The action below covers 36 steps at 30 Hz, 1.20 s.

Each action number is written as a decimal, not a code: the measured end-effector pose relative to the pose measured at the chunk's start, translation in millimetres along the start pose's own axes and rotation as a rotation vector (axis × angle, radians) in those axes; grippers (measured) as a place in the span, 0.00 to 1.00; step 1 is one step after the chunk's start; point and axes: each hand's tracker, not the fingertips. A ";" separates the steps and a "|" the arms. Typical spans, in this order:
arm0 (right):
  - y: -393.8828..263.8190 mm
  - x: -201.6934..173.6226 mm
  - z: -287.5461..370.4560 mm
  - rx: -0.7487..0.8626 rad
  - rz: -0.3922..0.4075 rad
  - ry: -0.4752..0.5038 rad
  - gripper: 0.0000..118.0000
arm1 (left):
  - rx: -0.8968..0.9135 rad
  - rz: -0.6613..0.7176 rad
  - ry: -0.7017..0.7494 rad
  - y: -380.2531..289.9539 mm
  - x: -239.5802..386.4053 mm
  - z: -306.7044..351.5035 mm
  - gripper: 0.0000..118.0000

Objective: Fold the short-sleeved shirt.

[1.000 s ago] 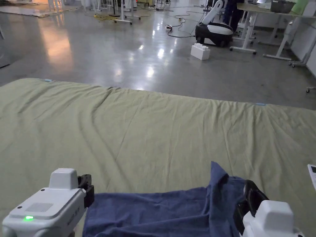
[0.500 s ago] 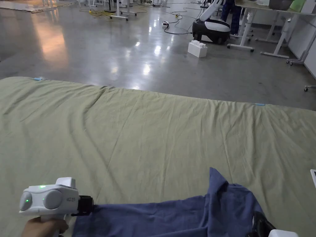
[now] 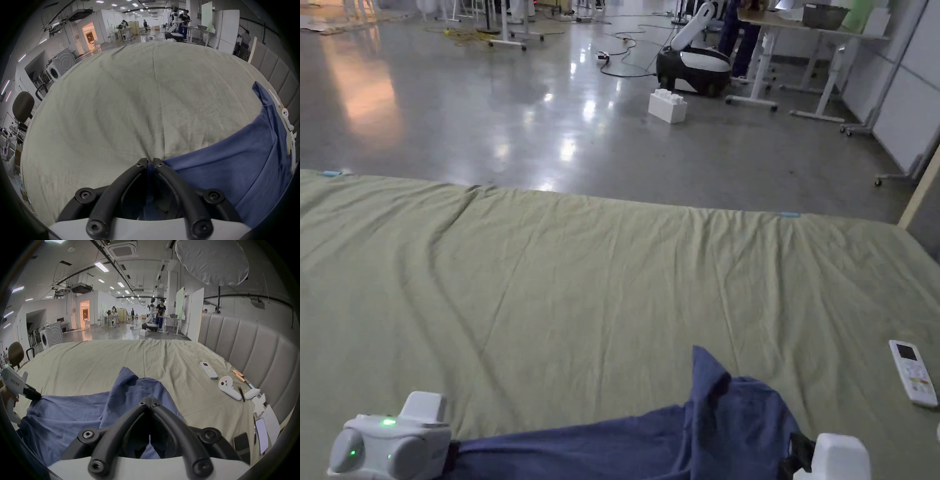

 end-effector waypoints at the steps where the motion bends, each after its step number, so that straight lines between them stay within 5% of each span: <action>1: 7.3 7.0 -19.6 -0.066 0.005 0.009 0.01 | 0.006 0.007 -0.004 2.3 -1.7 4.2 0.05; 3: 25.0 16.8 -55.7 -0.138 0.064 0.020 0.15 | 0.031 0.013 -0.005 3.0 -5.3 14.6 0.04; 5: 39.7 25.0 -93.6 -0.225 0.093 0.047 0.55 | 0.060 0.011 -0.003 5.5 -7.2 24.0 0.04; 7: 50.8 27.9 -125.8 -0.288 0.124 0.047 0.69 | 0.082 0.020 -0.005 3.2 -9.9 29.5 0.04; 14: 58.6 20.9 -191.2 -0.444 0.153 0.092 0.66 | 0.120 0.042 0.001 6.0 -14.2 40.1 0.04; 17: 53.0 11.9 -203.5 -0.478 0.205 0.140 0.31 | 0.125 0.051 -0.001 7.2 -15.8 41.1 0.04; 20: 49.9 1.6 -203.7 -0.475 0.232 0.158 0.07 | 0.129 0.053 -0.001 7.4 -15.3 43.3 0.04; 36: 87.2 47.8 -94.5 -0.181 0.157 0.017 0.03 | 0.246 0.061 0.005 24.6 -30.5 87.0 0.04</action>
